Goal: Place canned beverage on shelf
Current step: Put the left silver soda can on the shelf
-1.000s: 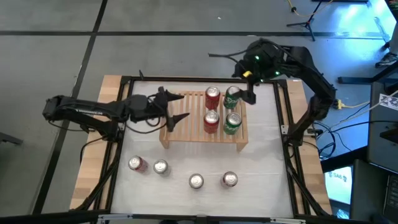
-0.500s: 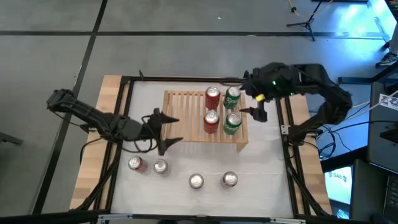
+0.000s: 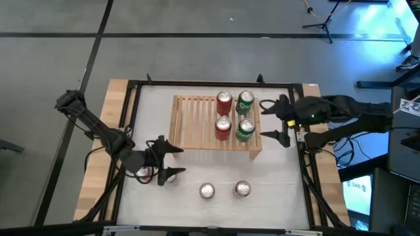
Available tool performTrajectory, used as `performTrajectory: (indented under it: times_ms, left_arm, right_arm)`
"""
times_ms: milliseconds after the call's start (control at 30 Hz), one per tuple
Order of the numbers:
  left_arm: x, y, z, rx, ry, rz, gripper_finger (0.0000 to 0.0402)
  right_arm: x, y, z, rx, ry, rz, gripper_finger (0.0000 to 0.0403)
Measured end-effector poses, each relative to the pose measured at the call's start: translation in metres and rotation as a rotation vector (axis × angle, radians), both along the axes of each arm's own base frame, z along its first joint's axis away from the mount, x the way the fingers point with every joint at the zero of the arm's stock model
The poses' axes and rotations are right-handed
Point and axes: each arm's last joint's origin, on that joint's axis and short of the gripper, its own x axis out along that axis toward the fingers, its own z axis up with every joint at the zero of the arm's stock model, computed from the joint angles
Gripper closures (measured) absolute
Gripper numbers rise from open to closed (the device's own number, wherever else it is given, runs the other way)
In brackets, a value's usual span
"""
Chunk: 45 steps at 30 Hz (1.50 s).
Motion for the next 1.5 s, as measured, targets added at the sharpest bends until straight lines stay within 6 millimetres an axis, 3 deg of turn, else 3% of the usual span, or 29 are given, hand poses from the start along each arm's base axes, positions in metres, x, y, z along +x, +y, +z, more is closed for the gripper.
performTrajectory:
  times_ms: [133,233,533,633,967,1267,1500]
  left_arm:
    - [0.004,-0.009,0.003,-0.031,0.0,-0.003,0.0029]
    - [0.009,-0.015,0.015,-0.03,0.005,-0.008,0.0029]
    - [0.012,-0.016,0.048,-0.079,0.296,0.076,0.0029]
    - [0.014,-0.019,0.045,-0.097,0.424,0.099,0.0029]
    - [0.013,-0.029,0.006,-0.036,0.89,0.055,0.0029]
    - [0.013,-0.031,0.003,-0.058,0.927,0.032,0.0029]
    - [0.017,-0.035,0.0,-0.085,0.885,0.013,0.0029]
  right_arm:
    - [-0.01,0.005,-0.023,0.017,-0.039,-0.005,0.001]
    - [-0.014,0.01,-0.041,0.029,-0.062,0.01,0.001]
    - [-0.014,0.017,-0.081,0.047,-0.075,0.045,0.001]
    - [-0.013,0.017,-0.089,0.041,-0.049,0.044,0.001]
    - [-0.012,0.016,-0.103,0.024,-0.005,0.034,0.001]
    - [-0.016,0.015,-0.128,0.014,0.055,0.029,0.001]
    - [-0.023,0.014,-0.146,0.047,0.004,0.018,0.001]
